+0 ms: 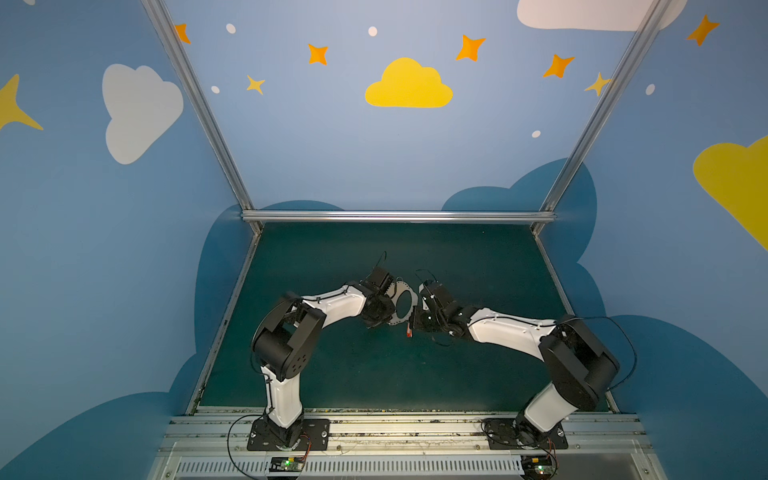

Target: Put the keys on the keyring

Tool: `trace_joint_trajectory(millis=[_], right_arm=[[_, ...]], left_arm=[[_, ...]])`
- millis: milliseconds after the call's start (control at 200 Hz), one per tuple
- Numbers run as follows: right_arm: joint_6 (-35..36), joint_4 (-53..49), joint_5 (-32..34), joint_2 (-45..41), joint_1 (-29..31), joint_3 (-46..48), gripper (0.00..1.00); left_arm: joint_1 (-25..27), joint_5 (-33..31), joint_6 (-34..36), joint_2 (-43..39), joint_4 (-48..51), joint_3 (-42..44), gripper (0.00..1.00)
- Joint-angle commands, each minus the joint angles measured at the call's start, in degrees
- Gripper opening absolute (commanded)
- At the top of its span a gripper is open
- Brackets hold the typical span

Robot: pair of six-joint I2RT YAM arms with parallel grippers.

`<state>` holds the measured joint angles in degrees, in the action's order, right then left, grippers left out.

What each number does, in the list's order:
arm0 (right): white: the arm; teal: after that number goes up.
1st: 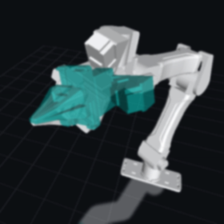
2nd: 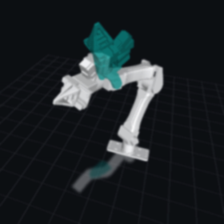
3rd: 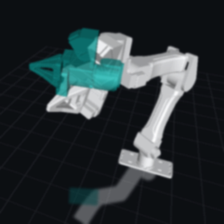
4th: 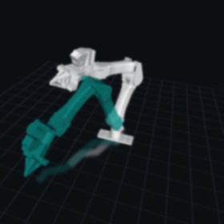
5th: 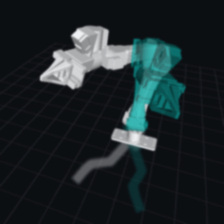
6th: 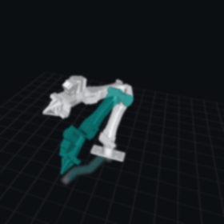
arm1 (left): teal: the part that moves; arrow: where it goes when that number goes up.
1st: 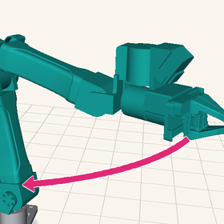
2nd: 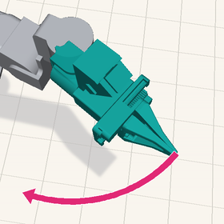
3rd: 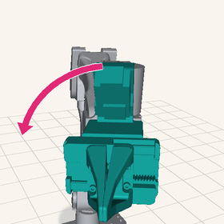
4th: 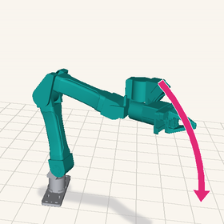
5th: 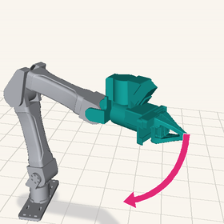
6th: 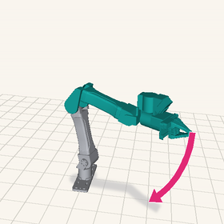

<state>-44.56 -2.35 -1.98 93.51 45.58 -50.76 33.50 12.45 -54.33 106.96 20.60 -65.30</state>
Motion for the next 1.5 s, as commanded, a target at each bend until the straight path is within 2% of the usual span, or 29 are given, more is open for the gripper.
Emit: trace_joint_trajectory(millis=[0, 155, 360, 731, 1152, 1497], right_arm=[[0.4, -0.1, 0.0, -0.5, 0.0, -0.8, 0.00], [1.0, 0.0, -1.2, 0.4, 0.1, -1.4, 0.00], [1.3, -1.0, -3.4, 4.7, 0.7, -4.4, 0.00], [2.6, -2.7, -4.1, 9.9, 1.7, -8.7, 0.00], [4.8, -14.6, 1.1, 13.7, 4.6, -16.0, 0.00], [4.7, -15.2, 2.2, 13.6, 4.9, -15.9, 0.00]], left_arm=[[-0.1, 0.5, 0.9, -0.5, 1.7, 0.6, 0.04], [0.0, 0.7, 0.3, -0.8, 1.0, 1.1, 0.04], [0.2, 0.1, -4.0, -2.6, -3.6, 4.2, 0.04], [0.9, -2.1, -5.2, -2.8, -3.6, 4.4, 0.04], [1.0, -3.3, -6.6, -3.2, -3.6, 4.5, 0.04], [1.0, -3.6, -7.2, -3.8, -4.3, 5.2, 0.04]])
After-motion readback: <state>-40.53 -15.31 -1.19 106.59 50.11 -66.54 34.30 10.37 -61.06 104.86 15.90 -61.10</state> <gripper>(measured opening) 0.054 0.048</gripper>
